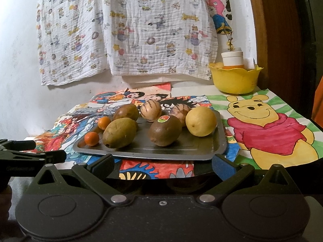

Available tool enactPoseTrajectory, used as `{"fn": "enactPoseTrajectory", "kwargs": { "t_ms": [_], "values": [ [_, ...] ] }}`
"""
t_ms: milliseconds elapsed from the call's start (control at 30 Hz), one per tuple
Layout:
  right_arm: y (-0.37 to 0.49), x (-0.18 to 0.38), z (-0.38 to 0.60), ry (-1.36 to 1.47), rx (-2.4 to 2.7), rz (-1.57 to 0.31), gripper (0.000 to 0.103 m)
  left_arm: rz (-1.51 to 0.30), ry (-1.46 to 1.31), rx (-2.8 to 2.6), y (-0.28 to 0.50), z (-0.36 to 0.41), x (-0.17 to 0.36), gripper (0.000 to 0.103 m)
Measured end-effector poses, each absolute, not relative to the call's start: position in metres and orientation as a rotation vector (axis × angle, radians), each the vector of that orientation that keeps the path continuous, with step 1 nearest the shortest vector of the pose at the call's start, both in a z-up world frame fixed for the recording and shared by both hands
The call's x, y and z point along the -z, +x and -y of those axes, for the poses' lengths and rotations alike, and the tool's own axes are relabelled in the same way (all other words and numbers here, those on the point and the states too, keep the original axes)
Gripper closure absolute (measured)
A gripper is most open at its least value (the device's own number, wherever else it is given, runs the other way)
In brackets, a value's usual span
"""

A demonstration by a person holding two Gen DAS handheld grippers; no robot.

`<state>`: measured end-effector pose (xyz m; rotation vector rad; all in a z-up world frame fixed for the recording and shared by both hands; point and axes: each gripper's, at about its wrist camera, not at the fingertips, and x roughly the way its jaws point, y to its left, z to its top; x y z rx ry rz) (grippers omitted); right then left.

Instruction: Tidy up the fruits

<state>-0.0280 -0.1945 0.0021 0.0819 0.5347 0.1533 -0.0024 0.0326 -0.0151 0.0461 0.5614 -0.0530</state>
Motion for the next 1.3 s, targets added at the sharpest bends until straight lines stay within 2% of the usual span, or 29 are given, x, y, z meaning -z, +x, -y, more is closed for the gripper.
{"fn": "enactPoseTrajectory", "kwargs": {
  "t_ms": [1300],
  "values": [
    [-0.0285, -0.0018, 0.1934, 0.082, -0.153, -0.535, 0.001, -0.549, 0.052, 0.048, -0.0041, -0.0318, 0.0122, 0.0]
  ]
}}
